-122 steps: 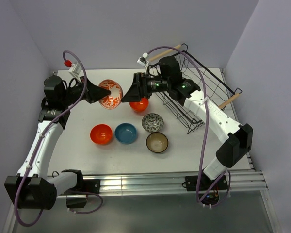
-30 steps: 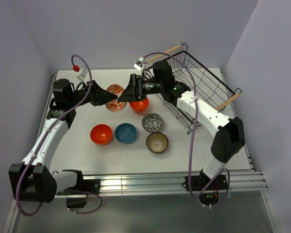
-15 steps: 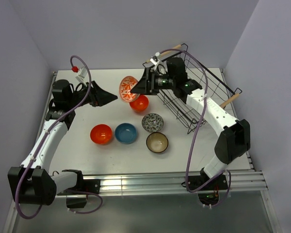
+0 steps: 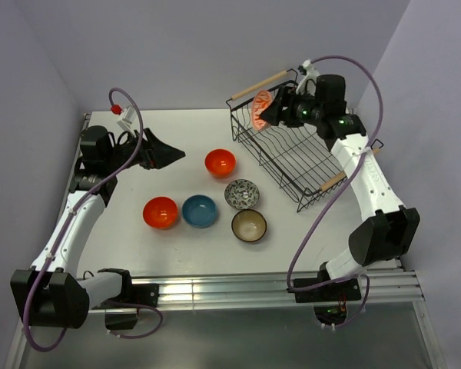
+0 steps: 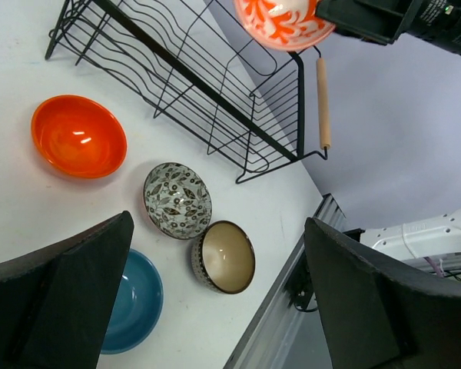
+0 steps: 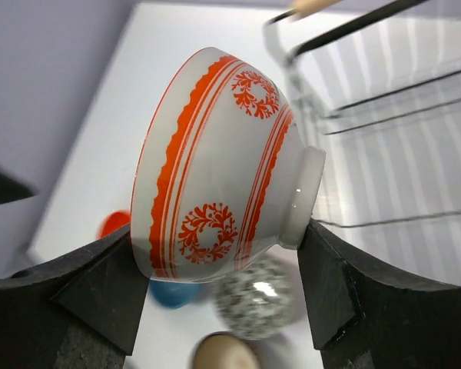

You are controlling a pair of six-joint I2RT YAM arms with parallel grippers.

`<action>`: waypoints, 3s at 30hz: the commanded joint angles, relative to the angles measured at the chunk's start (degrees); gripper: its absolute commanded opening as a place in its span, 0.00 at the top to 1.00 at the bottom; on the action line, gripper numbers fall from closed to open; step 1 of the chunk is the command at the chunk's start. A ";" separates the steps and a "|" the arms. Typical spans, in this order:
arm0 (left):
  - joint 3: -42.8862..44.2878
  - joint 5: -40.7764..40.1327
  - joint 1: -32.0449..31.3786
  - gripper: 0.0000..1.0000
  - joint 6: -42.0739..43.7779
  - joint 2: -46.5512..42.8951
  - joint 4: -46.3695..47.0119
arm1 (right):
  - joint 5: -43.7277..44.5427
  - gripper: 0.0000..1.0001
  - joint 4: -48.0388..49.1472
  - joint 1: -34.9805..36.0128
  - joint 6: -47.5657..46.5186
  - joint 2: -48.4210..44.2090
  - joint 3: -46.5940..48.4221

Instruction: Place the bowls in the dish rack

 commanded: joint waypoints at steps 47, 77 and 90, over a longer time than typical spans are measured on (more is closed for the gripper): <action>5.67 -5.79 2.44 0.00 8.33 3.68 -5.14 | 25.53 1.00 13.50 -6.17 -90.66 34.66 21.07; 5.76 -5.09 4.20 0.01 8.16 6.31 -4.79 | 30.80 0.82 18.60 -5.73 -99.36 44.51 22.39; 5.32 -4.74 4.90 0.02 8.24 7.19 -4.44 | 30.80 0.62 18.95 -5.03 -100.15 45.74 22.13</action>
